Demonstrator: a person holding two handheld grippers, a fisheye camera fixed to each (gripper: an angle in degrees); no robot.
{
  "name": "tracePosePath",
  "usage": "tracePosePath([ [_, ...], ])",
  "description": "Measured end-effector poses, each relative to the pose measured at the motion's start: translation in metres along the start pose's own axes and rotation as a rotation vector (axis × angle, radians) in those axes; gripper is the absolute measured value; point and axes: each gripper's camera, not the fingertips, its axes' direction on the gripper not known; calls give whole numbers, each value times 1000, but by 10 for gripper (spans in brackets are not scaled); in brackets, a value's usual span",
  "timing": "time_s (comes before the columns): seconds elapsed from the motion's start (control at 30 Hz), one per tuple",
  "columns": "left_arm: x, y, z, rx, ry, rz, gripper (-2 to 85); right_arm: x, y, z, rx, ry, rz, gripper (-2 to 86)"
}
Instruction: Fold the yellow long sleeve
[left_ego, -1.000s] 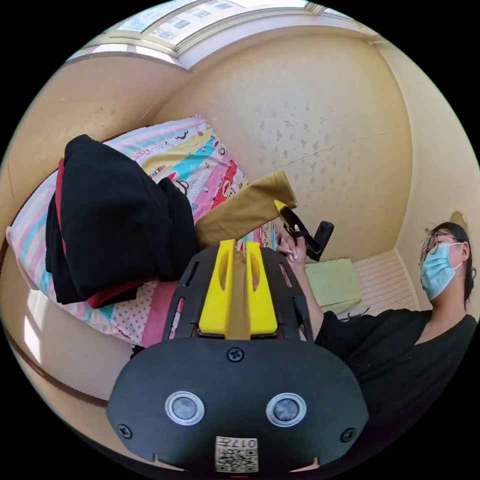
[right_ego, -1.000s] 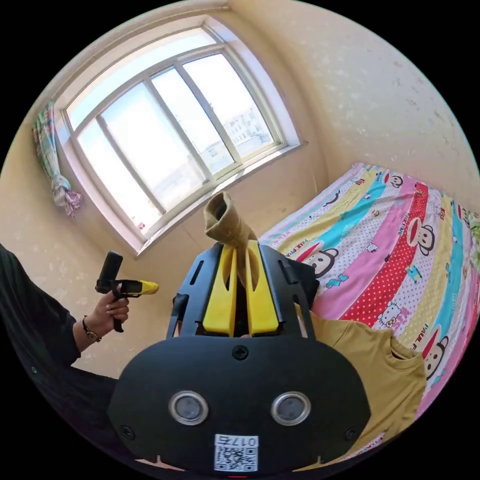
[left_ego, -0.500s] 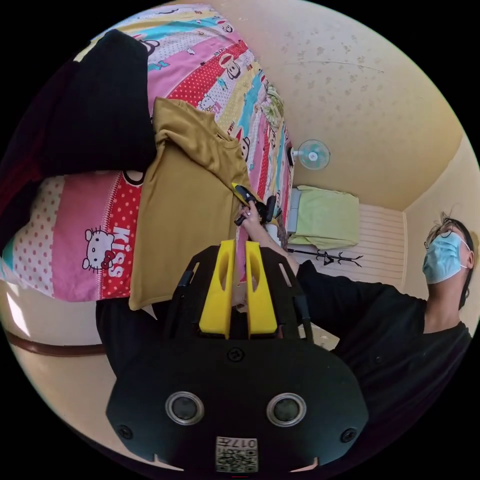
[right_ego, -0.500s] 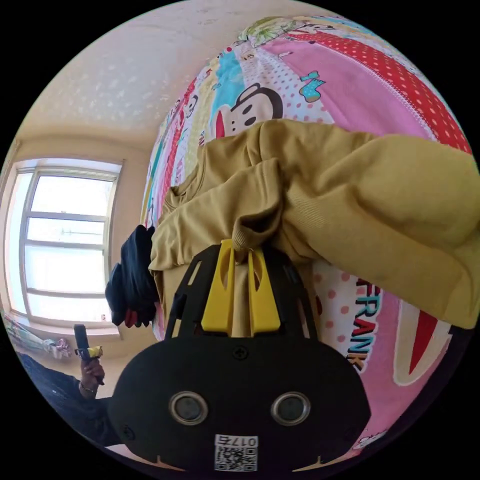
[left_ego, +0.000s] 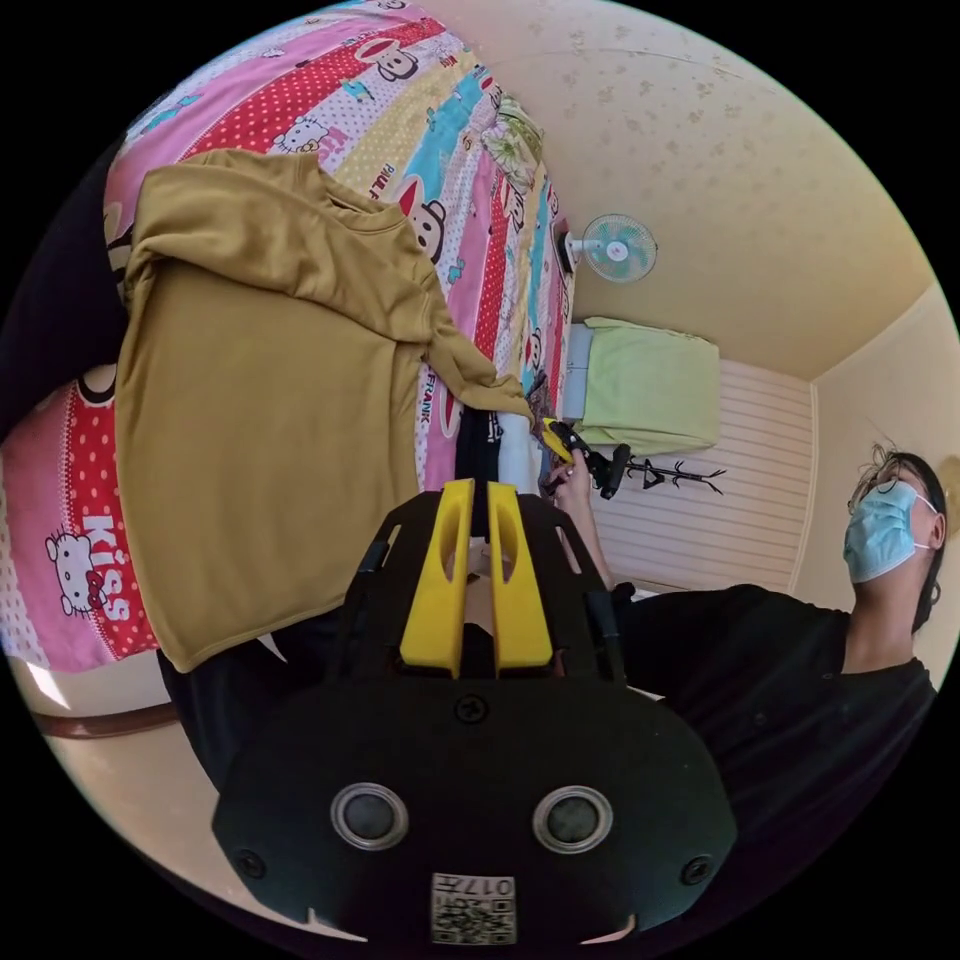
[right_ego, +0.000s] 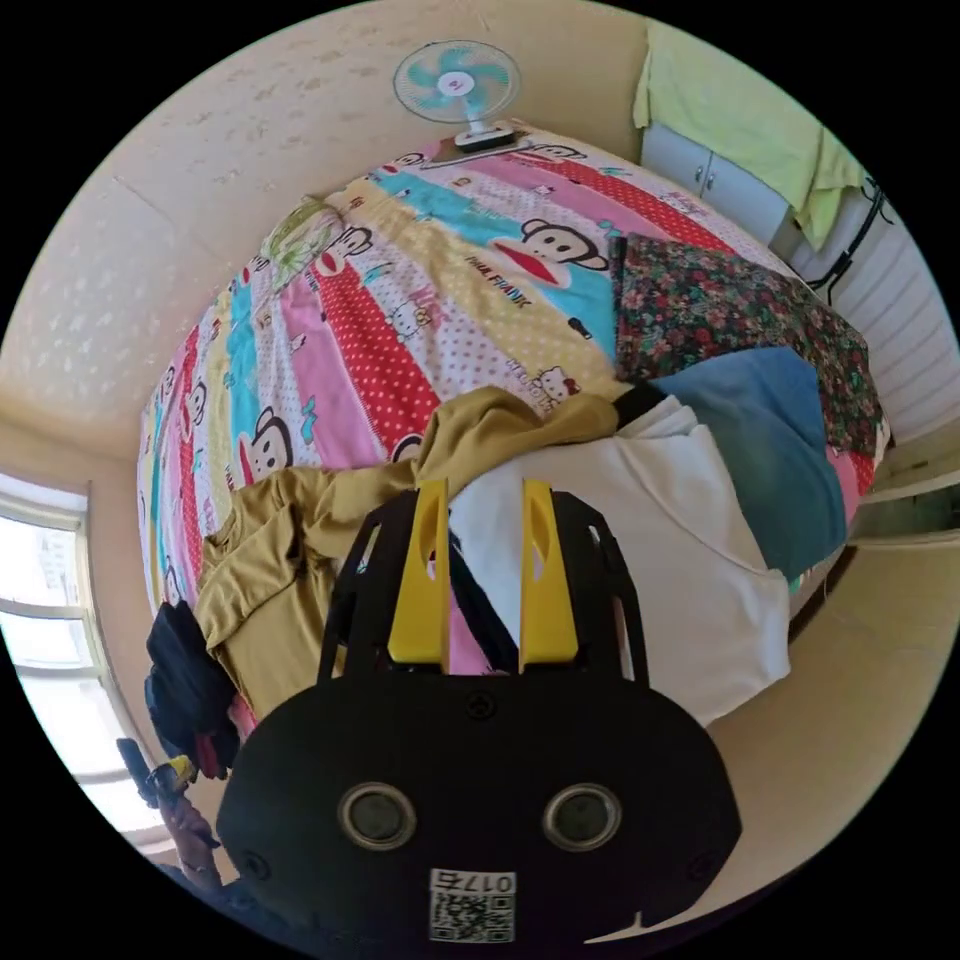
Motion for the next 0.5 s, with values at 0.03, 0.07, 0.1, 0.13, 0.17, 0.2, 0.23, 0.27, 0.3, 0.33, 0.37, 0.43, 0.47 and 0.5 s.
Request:
tracePosePath([
  [0.03, -1, -2, 3, -3, 3, -3, 37, 11, -7, 2, -30, -25, 30, 103],
  [0.07, -3, -5, 9, -8, 16, -15, 37, 29, -19, 10, -103, -94, 88, 105],
  [0.1, -5, -8, 13, -12, 33, -25, 37, 42, -27, 15, -123, -177, 145, 108],
  [0.13, -6, -10, 15, -13, 40, -29, 37, 47, -30, 15, -111, -217, 168, 110],
  [0.17, -7, -13, 17, -17, 45, -33, 37, 54, -36, 18, -88, -270, 213, 110],
  [0.2, -8, -16, 19, -23, 34, -38, 37, 59, -43, 22, -89, -284, 264, 109],
  [0.23, -9, -17, 19, -27, 27, -40, 37, 60, -46, 26, -95, -280, 287, 108],
  [0.27, -10, -20, 20, -35, 15, -43, 37, 62, -53, 35, -131, -232, 333, 103],
  [0.3, -11, -23, 19, -40, 9, -46, 36, 64, -59, 47, -187, -175, 376, 93],
  [0.33, -12, -25, 18, -40, 8, -49, 36, 65, -61, 53, -208, -168, 381, 88],
  [0.37, -13, -27, 15, -37, 10, -56, 36, 66, -65, 60, -226, -175, 390, 77],
  [0.43, -14, -30, 10, -26, 21, -55, 35, 67, -70, 59, -213, -214, 396, 47],
  [0.47, -15, -32, 6, -17, 24, -54, 34, 65, -74, 49, -183, -233, 389, 41],
  [0.5, -17, -33, 1, -11, 27, -51, 33, 58, -76, 30, -127, -223, 367, 37],
])
